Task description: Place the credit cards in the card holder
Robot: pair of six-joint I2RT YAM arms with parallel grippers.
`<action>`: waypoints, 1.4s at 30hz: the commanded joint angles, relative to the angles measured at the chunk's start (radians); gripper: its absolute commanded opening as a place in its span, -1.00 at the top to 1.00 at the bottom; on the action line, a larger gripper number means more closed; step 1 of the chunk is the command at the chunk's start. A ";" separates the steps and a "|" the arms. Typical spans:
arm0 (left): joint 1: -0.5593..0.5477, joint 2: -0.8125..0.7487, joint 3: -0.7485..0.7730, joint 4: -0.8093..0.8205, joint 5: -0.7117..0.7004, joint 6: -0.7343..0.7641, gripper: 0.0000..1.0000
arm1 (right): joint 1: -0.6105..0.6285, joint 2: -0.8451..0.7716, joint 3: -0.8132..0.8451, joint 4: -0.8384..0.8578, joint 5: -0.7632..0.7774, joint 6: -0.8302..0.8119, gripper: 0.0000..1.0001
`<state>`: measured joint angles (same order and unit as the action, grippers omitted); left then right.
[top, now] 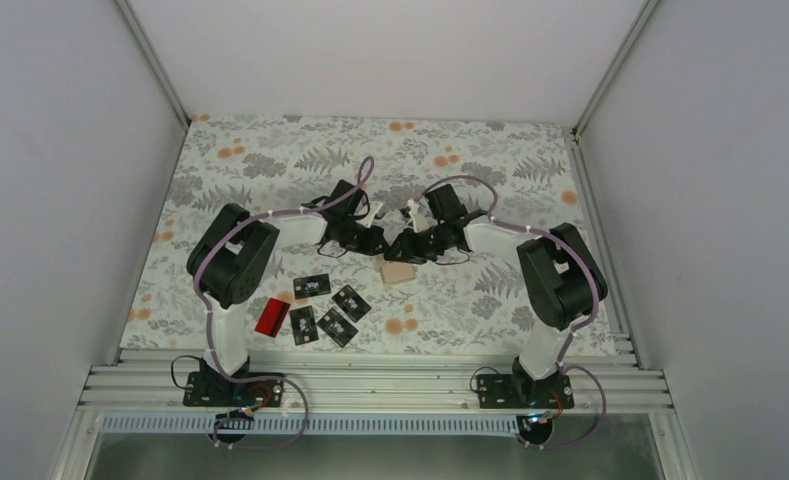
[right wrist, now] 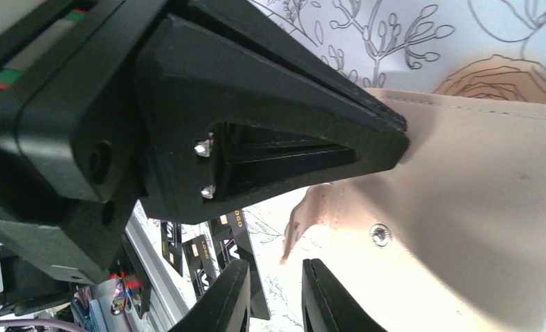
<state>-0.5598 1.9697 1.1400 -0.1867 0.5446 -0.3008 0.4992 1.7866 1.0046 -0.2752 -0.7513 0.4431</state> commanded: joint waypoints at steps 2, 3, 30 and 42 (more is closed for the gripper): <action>-0.012 0.034 -0.033 -0.032 -0.100 0.011 0.95 | 0.029 0.011 0.033 -0.009 0.009 -0.001 0.57; -0.013 0.034 -0.033 -0.033 -0.100 0.011 0.95 | 0.032 0.017 0.034 -0.007 0.011 0.000 0.57; -0.019 0.037 -0.031 -0.037 -0.104 0.017 0.95 | 0.047 0.074 0.075 -0.024 0.056 0.002 0.64; -0.019 0.034 -0.030 -0.043 -0.110 0.023 0.95 | 0.048 0.063 0.083 -0.046 0.107 0.006 0.91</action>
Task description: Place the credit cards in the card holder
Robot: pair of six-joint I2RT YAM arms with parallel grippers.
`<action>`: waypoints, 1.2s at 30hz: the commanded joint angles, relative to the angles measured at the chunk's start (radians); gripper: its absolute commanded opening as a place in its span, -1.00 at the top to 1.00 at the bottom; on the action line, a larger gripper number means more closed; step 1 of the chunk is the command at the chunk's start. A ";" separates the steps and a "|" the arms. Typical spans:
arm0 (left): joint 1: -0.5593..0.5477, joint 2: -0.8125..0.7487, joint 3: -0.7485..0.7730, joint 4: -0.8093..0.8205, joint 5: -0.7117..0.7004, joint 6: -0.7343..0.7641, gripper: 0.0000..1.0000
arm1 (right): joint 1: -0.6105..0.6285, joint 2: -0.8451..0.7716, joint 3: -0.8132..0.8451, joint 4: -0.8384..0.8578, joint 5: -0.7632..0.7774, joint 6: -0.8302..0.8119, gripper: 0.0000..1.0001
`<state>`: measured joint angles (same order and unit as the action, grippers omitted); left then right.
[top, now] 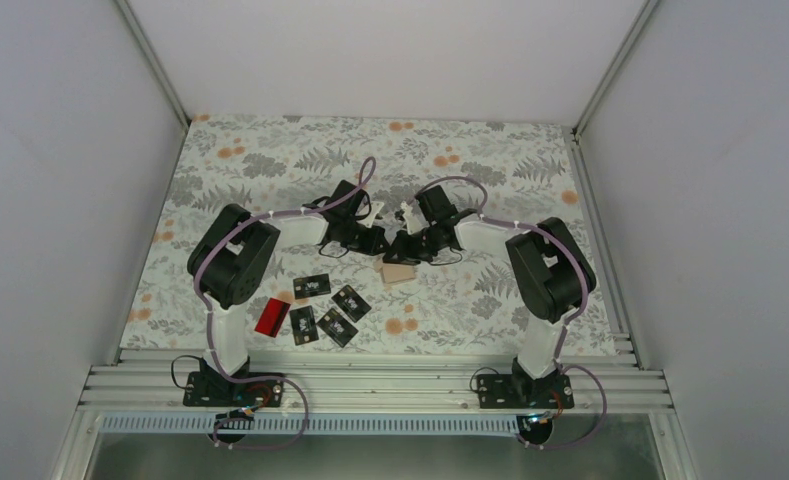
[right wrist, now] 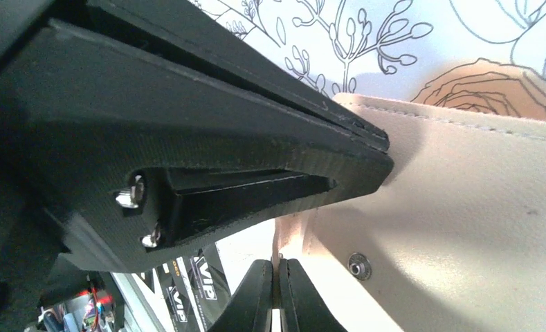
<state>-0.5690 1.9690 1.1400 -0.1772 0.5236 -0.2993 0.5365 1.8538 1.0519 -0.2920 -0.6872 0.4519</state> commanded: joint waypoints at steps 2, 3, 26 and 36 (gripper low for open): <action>-0.009 0.033 -0.028 -0.057 -0.094 0.023 0.95 | 0.010 -0.010 0.049 -0.054 0.071 -0.013 0.91; -0.011 0.033 -0.028 -0.057 -0.096 0.024 0.95 | 0.009 -0.013 0.054 -0.064 0.080 -0.018 0.91; -0.028 0.039 -0.032 -0.068 -0.129 0.031 0.95 | 0.004 0.039 0.086 -0.139 0.147 -0.036 0.91; -0.030 0.046 -0.034 -0.064 -0.131 0.031 0.95 | 0.002 0.042 0.085 -0.148 0.173 -0.039 0.91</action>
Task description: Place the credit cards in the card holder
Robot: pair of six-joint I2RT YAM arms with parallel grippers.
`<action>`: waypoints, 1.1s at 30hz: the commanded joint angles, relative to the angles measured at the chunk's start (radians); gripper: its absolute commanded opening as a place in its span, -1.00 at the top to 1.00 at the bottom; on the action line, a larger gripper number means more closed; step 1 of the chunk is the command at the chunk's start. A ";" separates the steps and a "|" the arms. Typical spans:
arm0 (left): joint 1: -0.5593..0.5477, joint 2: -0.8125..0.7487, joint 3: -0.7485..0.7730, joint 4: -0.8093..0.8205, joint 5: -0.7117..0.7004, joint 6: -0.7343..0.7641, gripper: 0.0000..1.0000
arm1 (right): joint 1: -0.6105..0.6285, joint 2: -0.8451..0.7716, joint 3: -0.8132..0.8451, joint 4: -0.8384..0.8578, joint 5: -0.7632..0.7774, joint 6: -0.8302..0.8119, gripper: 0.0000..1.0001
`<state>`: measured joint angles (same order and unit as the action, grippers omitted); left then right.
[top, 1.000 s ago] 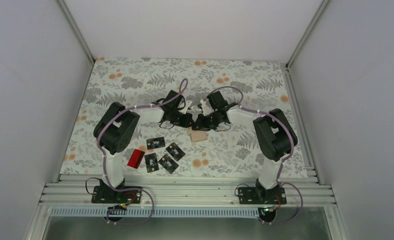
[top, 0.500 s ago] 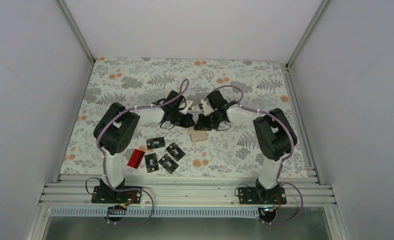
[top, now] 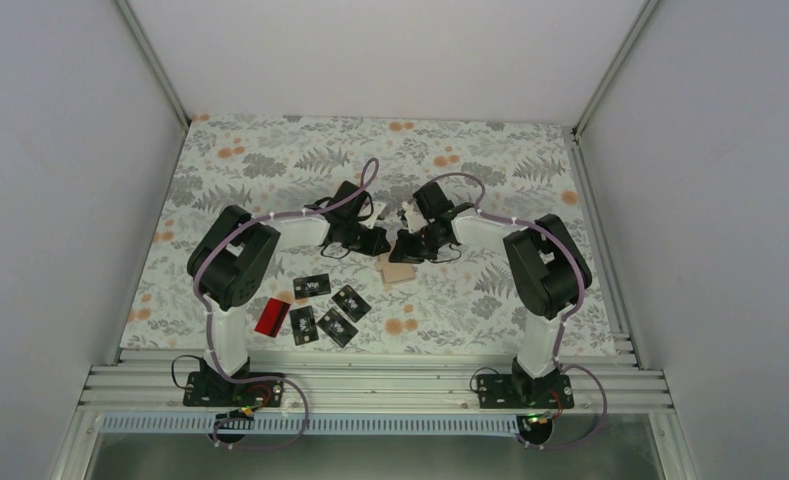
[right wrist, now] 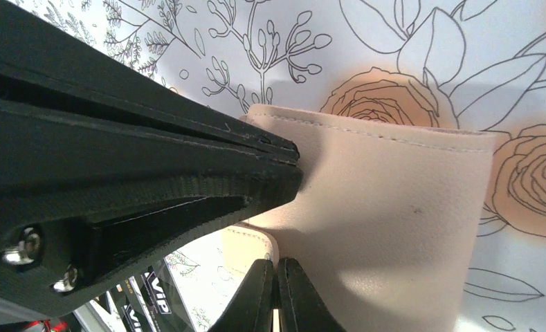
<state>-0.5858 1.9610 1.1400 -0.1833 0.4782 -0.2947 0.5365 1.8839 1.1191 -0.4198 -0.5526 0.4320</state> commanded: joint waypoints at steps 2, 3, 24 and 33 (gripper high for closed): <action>-0.014 0.055 -0.035 -0.057 -0.085 0.026 0.95 | -0.001 0.002 0.020 -0.016 0.038 -0.018 0.91; -0.013 0.056 -0.033 -0.057 -0.085 0.026 0.95 | -0.001 -0.002 0.023 -0.016 0.038 -0.017 0.91; -0.016 0.056 -0.034 -0.058 -0.093 0.025 0.95 | -0.012 0.004 0.000 -0.029 0.039 -0.024 0.91; -0.018 0.055 -0.039 -0.053 -0.092 0.023 0.95 | -0.018 0.036 -0.018 -0.029 0.081 -0.025 0.92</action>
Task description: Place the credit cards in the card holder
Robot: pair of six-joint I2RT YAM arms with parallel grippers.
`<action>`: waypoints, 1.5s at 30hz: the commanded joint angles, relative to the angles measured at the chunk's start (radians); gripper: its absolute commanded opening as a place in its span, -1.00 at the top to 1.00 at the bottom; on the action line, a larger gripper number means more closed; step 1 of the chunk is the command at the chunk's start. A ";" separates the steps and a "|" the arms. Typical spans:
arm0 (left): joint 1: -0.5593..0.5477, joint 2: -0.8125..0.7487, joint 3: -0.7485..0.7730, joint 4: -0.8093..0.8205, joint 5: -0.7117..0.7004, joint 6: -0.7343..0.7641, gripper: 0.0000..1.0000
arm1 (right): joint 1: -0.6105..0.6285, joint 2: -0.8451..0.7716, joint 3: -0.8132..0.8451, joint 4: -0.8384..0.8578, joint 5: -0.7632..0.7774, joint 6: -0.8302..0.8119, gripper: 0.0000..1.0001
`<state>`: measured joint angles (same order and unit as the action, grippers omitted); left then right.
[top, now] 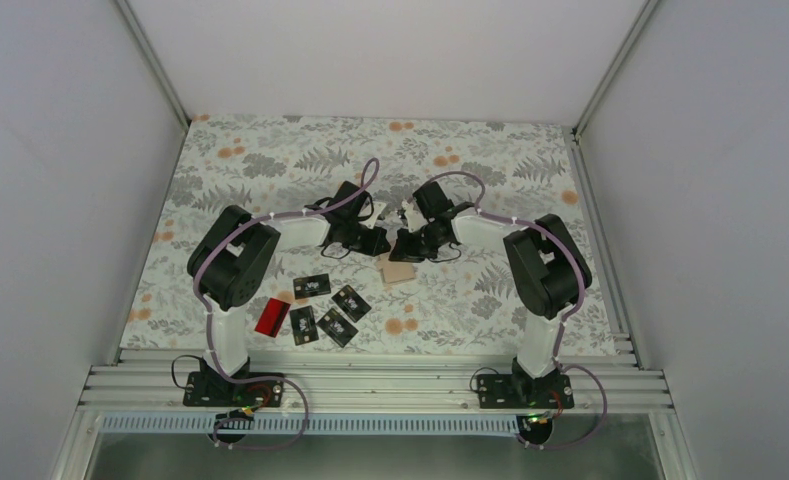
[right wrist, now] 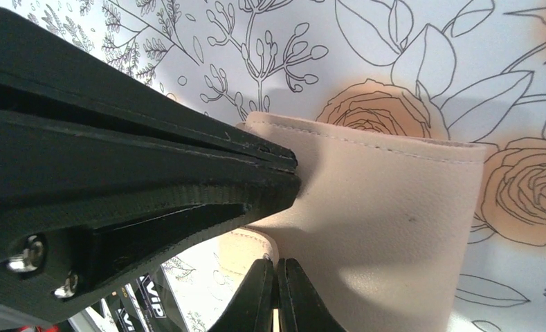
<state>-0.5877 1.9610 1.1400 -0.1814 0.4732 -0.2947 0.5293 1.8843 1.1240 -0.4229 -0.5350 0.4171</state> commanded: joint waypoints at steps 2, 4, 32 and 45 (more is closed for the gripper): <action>-0.017 0.055 -0.040 -0.055 -0.088 0.025 0.95 | -0.015 0.043 -0.022 -0.028 0.080 -0.009 0.91; -0.017 0.055 -0.042 -0.056 -0.089 0.025 0.95 | -0.020 0.047 -0.023 -0.035 0.095 -0.010 0.92; -0.017 0.050 -0.037 -0.056 -0.119 0.020 0.95 | -0.051 0.003 -0.076 -0.054 -0.010 0.000 0.91; -0.027 0.056 -0.023 -0.058 -0.122 0.022 0.95 | -0.051 -0.054 -0.001 -0.078 -0.079 0.005 0.92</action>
<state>-0.6018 1.9606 1.1385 -0.1669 0.4454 -0.2951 0.4835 1.8721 1.1027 -0.4271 -0.5926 0.4217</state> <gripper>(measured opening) 0.025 0.045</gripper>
